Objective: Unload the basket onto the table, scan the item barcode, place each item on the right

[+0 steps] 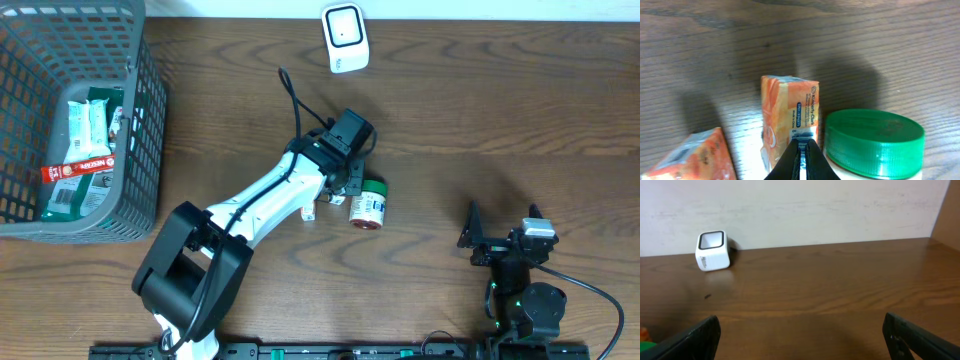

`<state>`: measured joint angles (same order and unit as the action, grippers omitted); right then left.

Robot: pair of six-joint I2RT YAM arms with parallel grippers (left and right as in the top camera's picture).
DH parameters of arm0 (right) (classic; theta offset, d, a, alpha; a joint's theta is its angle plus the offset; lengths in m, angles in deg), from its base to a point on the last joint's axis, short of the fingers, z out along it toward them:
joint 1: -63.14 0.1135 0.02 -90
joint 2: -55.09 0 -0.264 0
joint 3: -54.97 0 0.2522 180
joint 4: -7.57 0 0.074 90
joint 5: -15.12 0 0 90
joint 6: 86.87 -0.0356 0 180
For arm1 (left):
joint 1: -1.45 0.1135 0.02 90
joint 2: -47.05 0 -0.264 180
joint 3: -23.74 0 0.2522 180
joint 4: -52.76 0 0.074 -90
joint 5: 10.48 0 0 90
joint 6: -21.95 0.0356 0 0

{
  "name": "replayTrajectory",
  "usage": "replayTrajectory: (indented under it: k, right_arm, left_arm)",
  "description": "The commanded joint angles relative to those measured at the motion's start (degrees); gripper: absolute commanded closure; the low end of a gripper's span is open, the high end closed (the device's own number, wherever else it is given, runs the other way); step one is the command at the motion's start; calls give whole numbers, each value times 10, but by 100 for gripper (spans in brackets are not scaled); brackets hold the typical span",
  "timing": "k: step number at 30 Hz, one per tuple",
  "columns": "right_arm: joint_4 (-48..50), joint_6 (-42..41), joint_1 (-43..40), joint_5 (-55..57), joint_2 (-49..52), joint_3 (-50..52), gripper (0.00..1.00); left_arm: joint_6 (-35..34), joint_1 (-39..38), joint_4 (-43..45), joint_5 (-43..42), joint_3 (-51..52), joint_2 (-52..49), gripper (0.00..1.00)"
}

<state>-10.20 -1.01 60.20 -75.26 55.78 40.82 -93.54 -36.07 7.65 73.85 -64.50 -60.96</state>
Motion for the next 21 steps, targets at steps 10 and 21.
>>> replayTrajectory:
  k: [10, 21]
  right_arm:
    - [-2, -7, -4, 1, -3, 1, 1]
    - [-2, -7, -4, 1, -3, 1, 1]
  left_arm:
    - [-1, 9, -9, 4, 4, 10, 92]
    - [-1, 9, -9, 3, 3, 28, 77]
